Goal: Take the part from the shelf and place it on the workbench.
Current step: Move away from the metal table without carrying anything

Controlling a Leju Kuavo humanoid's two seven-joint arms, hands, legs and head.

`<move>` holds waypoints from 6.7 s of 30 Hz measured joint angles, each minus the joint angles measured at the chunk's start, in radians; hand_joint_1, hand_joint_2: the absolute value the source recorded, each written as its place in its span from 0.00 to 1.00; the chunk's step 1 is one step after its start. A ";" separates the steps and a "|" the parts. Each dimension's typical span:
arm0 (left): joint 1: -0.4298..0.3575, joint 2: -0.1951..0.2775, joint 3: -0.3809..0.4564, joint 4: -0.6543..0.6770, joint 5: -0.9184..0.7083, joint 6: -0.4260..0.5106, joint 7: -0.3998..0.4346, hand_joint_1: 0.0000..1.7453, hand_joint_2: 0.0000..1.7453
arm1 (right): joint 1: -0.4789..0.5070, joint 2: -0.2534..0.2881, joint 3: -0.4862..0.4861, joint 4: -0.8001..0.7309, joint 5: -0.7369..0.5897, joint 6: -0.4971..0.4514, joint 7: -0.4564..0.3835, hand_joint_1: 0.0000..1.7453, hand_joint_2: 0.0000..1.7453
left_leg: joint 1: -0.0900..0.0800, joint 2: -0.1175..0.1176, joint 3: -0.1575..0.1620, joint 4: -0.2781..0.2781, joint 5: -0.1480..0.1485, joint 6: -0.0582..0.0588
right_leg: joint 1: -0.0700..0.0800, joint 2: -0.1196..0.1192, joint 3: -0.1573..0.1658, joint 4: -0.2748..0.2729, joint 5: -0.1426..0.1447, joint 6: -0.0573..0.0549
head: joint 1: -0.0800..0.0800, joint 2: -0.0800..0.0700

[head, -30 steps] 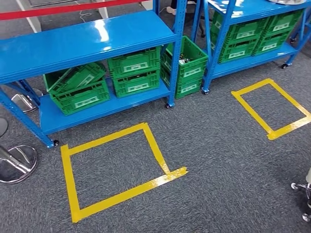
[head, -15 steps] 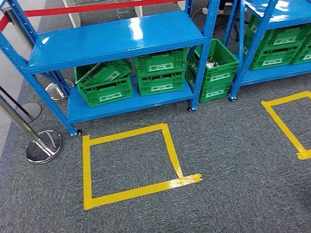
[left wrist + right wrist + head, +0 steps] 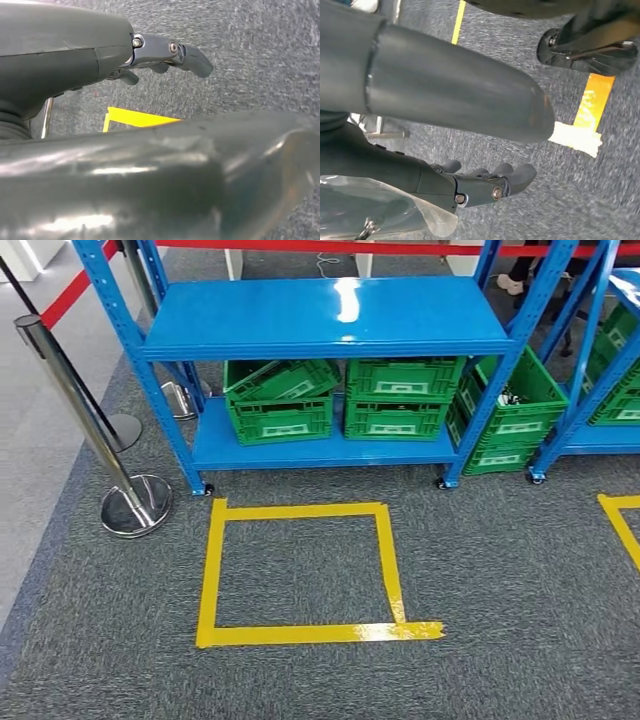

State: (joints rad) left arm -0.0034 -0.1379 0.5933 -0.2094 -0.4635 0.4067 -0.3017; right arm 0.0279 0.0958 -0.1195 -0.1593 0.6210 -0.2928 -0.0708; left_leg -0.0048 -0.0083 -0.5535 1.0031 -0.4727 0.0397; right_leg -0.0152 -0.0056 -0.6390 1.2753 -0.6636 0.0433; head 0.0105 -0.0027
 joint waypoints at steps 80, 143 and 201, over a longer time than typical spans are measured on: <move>-0.001 0.000 0.000 -0.001 -0.096 0.036 0.066 0.00 0.00 | -0.008 0.024 -0.006 0.003 -0.028 0.073 0.092 0.00 0.00 | 0.011 -0.001 -0.076 0.187 -0.060 -0.050 | -0.005 0.004 0.118 -0.244 0.111 -0.047 | -0.015 0.000; -0.004 0.002 -0.001 -0.001 -0.144 0.038 0.075 0.00 0.00 | -0.016 0.033 -0.047 0.003 -0.052 0.099 0.108 0.00 0.00 | 0.015 0.006 -0.036 0.083 -0.019 -0.057 | -0.005 0.006 0.137 -0.253 0.098 -0.031 | -0.032 0.000; -0.007 0.002 -0.001 -0.002 -0.168 0.037 0.097 0.00 0.00 | -0.021 0.046 -0.052 0.000 -0.036 0.115 0.114 0.00 0.00 | 0.017 0.004 -0.092 0.266 -0.127 -0.055 | -0.002 0.008 0.136 -0.256 0.114 -0.050 | -0.039 0.000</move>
State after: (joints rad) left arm -0.0102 -0.1357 0.5921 -0.2113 -0.6312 0.4433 -0.2049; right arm 0.0066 0.1417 -0.1719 -0.1595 0.5853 -0.1781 0.0436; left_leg 0.0121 -0.0040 -0.6459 1.2687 -0.6001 -0.0151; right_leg -0.0169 0.0028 -0.5028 1.0195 -0.5496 -0.0071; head -0.0286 -0.0027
